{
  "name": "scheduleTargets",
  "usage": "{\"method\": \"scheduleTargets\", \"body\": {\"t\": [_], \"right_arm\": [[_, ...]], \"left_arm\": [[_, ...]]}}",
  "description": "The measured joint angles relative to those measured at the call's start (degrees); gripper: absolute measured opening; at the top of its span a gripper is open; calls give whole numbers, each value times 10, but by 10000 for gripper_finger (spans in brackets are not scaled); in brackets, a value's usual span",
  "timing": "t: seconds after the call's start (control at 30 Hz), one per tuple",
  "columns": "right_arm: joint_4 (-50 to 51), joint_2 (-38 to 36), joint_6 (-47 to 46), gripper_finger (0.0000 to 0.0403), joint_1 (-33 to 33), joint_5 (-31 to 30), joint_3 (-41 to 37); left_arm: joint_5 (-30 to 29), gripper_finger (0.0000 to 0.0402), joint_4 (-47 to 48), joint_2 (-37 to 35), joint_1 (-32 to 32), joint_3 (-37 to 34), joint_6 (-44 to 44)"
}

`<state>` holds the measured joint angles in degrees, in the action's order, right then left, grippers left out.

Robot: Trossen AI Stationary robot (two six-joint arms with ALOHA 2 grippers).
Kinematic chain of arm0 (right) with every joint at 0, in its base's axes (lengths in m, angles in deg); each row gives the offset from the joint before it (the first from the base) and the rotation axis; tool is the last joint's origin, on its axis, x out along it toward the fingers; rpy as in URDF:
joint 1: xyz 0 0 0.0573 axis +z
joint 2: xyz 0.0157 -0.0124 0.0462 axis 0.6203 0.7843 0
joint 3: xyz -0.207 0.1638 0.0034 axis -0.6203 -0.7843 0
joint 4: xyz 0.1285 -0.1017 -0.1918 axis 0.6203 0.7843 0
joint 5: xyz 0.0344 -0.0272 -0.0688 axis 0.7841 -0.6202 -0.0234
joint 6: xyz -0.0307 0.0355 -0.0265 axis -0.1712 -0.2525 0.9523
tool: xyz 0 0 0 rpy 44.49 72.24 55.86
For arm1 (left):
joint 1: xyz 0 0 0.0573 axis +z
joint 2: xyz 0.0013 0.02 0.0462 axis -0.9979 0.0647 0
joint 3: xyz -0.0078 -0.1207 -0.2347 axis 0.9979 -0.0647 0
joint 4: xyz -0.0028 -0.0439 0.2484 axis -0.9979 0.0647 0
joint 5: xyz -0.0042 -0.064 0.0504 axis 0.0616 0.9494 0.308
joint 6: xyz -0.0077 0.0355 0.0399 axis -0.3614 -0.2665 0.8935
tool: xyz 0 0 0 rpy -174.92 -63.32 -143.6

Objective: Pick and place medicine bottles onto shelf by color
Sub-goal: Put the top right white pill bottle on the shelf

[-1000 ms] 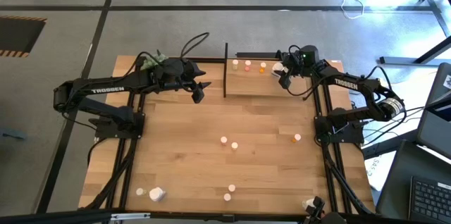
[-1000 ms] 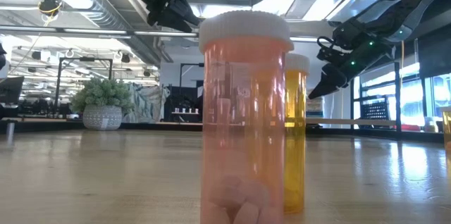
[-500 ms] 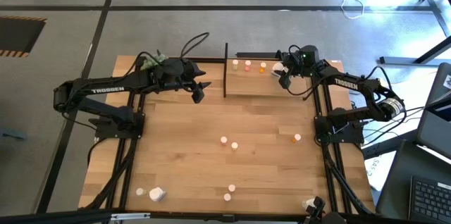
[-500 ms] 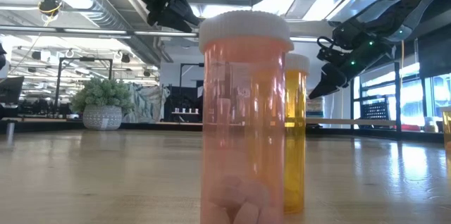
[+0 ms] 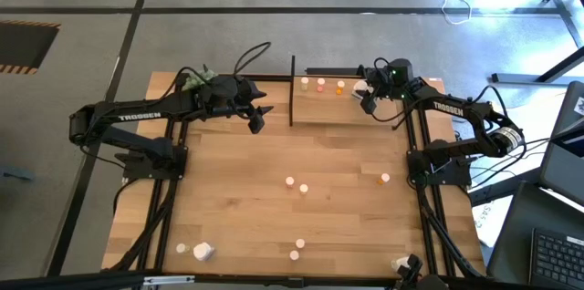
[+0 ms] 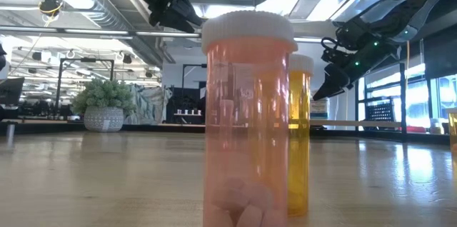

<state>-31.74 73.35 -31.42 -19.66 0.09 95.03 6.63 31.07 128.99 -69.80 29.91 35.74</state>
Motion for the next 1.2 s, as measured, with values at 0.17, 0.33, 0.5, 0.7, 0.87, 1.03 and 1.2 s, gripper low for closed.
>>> {"method": "scheduleTargets", "body": {"t": [0.17, 0.33, 0.5, 0.7, 0.87, 1.03, 1.2], "right_arm": [[-2, 0, 8, 198, 0, -2, 0], [-3, 0, -1, 198, 0, 0, 0], [-3, 0, -2, 198, 0, 2, 0], [-3, 1, 2, 198, -1, 11, 0], [-2, 1, 0, 210, -7, 13, -1], [-2, 1, 16, 268, -8, 13, -1], [-1, 1, 37, 313, -8, 13, 0]], "left_arm": [[0, 230, 0, 0, 0, 0, 0], [0, 230, 0, 0, 0, 0, 0], [0, 230, 0, 0, 0, 0, 0], [0, 230, 0, 0, 0, 0, 0], [0, 230, 0, 0, 0, 0, 0], [0, 230, 0, 0, 0, 0, 0], [0, 230, 0, 0, 0, 0, 0]]}}
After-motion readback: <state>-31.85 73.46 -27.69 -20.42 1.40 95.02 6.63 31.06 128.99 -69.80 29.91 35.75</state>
